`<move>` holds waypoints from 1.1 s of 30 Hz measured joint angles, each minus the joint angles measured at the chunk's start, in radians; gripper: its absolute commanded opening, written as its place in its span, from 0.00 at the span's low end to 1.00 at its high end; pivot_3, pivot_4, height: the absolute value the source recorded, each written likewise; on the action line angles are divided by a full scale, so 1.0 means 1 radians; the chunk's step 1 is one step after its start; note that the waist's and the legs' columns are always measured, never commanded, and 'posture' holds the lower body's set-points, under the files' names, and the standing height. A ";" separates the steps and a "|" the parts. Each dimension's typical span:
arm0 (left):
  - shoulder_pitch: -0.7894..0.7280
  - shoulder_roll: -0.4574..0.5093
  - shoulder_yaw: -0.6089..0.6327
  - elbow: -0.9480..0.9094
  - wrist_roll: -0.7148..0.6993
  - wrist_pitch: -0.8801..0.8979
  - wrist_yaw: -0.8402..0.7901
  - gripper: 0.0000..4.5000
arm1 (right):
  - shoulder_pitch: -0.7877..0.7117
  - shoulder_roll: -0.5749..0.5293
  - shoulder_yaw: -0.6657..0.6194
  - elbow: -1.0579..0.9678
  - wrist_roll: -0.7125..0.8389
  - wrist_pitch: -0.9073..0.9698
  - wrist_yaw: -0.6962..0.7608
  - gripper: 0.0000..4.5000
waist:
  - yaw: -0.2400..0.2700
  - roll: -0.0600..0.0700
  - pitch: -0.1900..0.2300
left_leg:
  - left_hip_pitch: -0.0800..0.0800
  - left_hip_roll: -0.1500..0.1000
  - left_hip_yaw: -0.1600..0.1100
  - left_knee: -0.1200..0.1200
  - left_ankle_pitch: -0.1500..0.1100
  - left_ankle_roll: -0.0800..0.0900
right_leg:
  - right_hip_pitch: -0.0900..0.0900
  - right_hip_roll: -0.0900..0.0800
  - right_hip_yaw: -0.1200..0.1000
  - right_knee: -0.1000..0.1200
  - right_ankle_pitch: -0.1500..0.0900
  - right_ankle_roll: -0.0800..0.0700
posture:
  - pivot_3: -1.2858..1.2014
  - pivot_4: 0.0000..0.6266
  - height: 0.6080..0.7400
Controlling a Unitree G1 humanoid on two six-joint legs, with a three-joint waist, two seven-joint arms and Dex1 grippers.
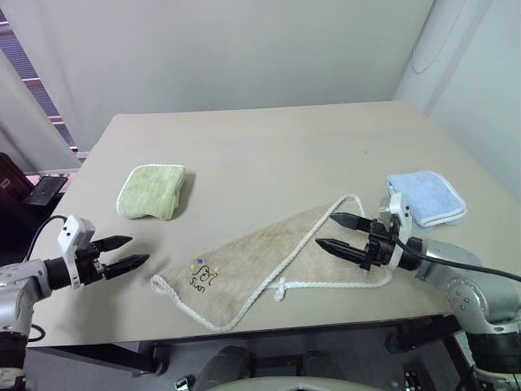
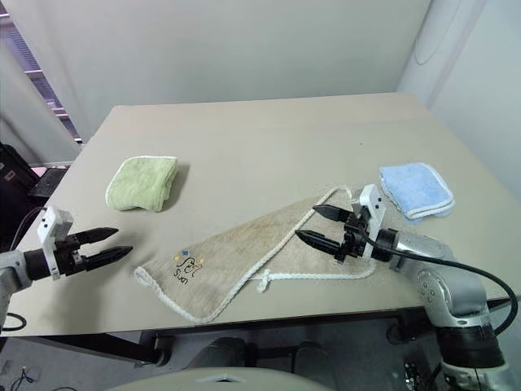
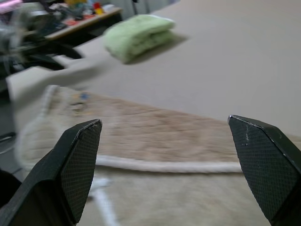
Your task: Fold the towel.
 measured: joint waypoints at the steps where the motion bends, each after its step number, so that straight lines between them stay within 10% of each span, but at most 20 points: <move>1: 0.016 -0.003 0.003 -0.013 -0.002 0.000 0.004 0.99 | -0.012 0.001 0.006 0.024 -0.016 -0.006 -0.001 1.00 | 0.000 0.001 0.000 | 0.000 0.000 0.000 0.000 0.000 0.000 | 0.000 0.000 0.000 0.000 0.000 0.000 | 0.52 0.00 1.00; 18: -0.046 -0.134 -0.092 -0.030 0.016 -0.023 0.048 0.99 | -0.290 0.086 0.001 0.499 -0.262 -0.123 -0.230 1.00 | -0.002 0.001 0.000 | 0.004 0.001 0.000 -0.001 0.001 -0.001 | 0.001 0.002 -0.001 0.002 0.002 -0.002 | 0.52 0.00 1.00; 33: 0.060 -0.142 -0.039 -0.162 -0.020 -0.019 0.117 0.99 | -0.663 0.149 0.083 1.306 -0.525 -0.436 -0.236 1.00 | -0.038 0.002 0.001 | 0.012 0.001 0.000 -0.002 0.001 -0.001 | 0.008 0.004 0.000 0.002 0.002 -0.002 | 0.52 0.00 1.00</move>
